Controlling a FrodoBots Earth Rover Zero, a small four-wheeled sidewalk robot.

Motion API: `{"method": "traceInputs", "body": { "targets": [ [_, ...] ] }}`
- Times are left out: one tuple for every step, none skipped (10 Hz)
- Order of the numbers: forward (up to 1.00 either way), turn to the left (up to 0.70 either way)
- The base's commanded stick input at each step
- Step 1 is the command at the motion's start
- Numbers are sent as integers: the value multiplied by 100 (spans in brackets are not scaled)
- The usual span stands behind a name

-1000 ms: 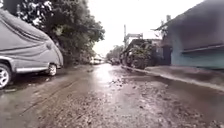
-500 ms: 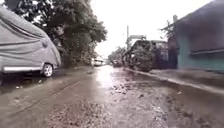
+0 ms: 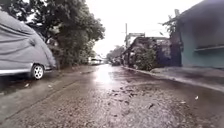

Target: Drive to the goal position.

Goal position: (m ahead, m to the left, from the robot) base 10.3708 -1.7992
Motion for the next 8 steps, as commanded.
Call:
{"method": "traceInputs", "body": {
  "targets": [
    [100,7],
    [100,3],
    [100,0],
    [100,10],
    [100,0],
    [100,0],
    [100,0],
    [100,0]
  ]
}}
